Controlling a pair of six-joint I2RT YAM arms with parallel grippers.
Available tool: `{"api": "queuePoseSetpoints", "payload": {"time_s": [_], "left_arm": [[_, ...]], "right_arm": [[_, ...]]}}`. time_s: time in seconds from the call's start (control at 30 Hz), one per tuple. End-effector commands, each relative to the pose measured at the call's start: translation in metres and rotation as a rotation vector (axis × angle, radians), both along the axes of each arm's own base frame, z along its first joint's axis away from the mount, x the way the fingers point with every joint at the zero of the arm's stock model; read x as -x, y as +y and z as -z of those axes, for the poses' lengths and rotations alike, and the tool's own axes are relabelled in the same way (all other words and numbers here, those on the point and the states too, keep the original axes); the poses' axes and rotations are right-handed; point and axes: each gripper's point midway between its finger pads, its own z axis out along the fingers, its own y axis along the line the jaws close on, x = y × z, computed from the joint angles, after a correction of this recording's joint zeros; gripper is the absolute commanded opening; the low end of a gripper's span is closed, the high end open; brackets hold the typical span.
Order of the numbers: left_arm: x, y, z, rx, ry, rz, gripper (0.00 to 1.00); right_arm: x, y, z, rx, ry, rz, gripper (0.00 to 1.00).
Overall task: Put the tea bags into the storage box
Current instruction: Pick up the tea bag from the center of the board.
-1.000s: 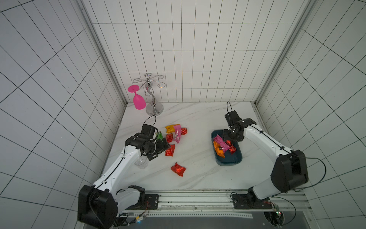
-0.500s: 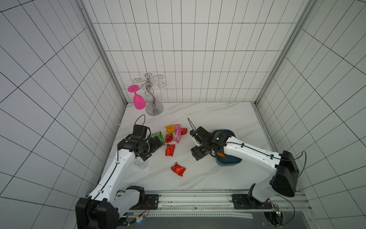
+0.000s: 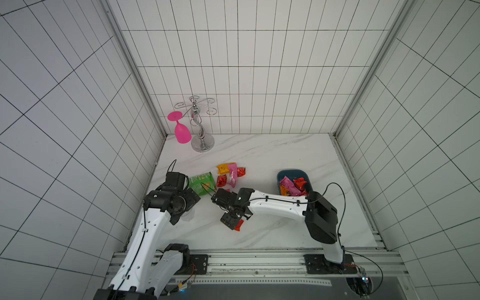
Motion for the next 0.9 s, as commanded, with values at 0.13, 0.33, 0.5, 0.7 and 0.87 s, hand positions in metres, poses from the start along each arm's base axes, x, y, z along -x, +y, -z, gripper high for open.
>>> {"api": "queuePoseSetpoints", "payload": {"time_s": [0.13,0.33,0.5,0.7,0.87], "left_arm": [[0.010,0.018,-0.006,-0.079,-0.033,-0.057,0.97],[0.004,0.015,-0.010,-0.066,-0.049,-0.035,0.97],[-0.002,0.006,-0.008,-0.025,-0.045,-0.002,0.97],[-0.012,-0.007,-0.009,0.029,-0.061,0.062,0.97],[-0.024,-0.018,-0.013,0.077,-0.085,0.101,0.97]], "right_arm": [[0.003,0.001,0.025,0.062,0.020,-0.025,0.74],[0.002,-0.003,0.038,0.086,0.027,-0.010,0.65],[0.000,-0.006,0.036,0.078,0.019,0.005,0.37],[-0.012,-0.009,0.005,0.007,0.009,0.079,0.28],[-0.040,-0.030,-0.041,-0.110,0.027,0.239,0.24]]}}
